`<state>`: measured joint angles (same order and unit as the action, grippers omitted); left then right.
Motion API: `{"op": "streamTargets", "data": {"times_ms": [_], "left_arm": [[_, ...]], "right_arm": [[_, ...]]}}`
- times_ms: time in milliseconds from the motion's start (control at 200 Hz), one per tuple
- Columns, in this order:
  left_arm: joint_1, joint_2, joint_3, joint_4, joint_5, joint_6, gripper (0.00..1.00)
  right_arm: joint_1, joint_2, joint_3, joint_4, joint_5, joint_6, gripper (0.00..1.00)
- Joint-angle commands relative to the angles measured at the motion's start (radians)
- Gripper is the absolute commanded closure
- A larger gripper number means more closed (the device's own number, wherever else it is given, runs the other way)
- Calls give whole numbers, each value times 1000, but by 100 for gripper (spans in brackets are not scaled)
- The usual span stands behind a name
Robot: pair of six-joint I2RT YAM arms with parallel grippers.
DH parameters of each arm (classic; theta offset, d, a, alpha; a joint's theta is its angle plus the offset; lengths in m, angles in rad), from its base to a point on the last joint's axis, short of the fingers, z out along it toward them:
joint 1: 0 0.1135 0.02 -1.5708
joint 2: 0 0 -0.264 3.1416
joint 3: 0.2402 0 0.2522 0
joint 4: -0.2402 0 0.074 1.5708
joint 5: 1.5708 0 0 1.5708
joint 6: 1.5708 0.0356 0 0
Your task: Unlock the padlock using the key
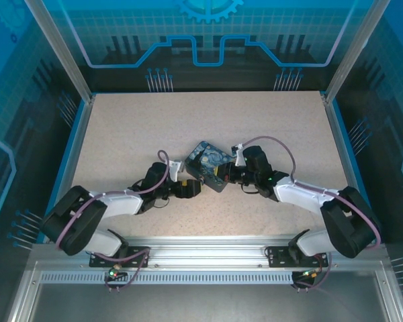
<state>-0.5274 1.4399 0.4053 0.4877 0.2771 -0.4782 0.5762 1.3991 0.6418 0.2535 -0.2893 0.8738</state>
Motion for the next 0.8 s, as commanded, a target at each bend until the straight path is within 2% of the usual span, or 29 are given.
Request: {"op": "streamTargets", "data": {"times_ms": [0,260,645,795], "left_arm": [[1,49,25,63,44,-17,10],[-2,96,53,58,33,-9,13],[-16,194,112,101,19,6,19],[-25,232,126,151,18,38,24]], "right_arm": [[6,44,30,23,-6,-33,100],[-2,115,13,25,-6,-38,100],[-3,62,-21,-84,63,-76,100],[-6,55,-25,-93,64,-81,100]]}}
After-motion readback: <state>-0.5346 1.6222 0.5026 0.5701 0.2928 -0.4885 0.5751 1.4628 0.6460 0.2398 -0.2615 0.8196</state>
